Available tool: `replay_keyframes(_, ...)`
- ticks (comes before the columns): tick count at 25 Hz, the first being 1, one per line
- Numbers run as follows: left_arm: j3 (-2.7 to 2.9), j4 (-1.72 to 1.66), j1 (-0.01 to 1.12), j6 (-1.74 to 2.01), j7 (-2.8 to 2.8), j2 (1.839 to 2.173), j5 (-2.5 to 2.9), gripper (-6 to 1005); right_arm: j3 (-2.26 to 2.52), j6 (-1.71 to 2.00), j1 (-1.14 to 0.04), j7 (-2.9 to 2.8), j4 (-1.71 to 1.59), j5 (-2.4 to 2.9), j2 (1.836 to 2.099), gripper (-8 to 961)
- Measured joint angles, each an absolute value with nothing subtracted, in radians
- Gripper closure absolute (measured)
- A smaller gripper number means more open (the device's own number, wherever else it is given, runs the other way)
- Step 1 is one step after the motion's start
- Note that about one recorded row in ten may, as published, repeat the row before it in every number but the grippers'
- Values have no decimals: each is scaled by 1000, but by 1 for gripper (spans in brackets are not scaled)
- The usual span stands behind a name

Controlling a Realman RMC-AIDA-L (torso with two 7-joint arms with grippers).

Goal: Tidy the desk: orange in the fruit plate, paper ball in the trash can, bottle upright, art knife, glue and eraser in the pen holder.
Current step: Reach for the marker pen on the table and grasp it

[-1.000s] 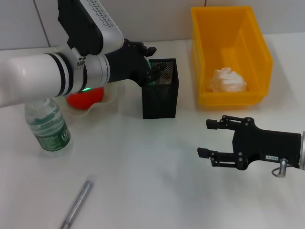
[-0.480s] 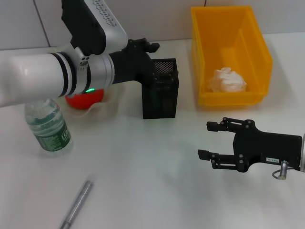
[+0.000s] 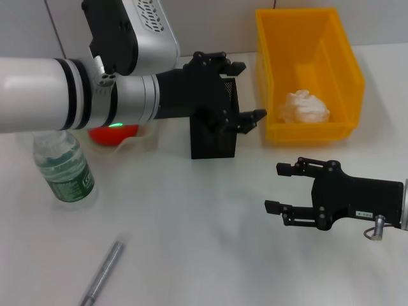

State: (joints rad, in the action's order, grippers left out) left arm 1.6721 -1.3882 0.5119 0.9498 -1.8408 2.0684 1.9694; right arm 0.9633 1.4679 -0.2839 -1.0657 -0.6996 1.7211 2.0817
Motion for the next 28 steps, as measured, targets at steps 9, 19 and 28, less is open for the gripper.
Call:
replay_keyframes(9,1659,-1598,414,1031,-2071,2069,2142,214,963,1468,-292,-1061,-687,1721,2082,190)
replay_keyframes(19,1603,-1781,321,1115,-2221,2068,2158,226,963,1468,-295,-1060,-687,1721,2080,190)
replay_keyframes(28,1607,-1893,304,1250,-2375,2069,2353,237,963,1465,-298,-1060,-687,1721,2080,190)
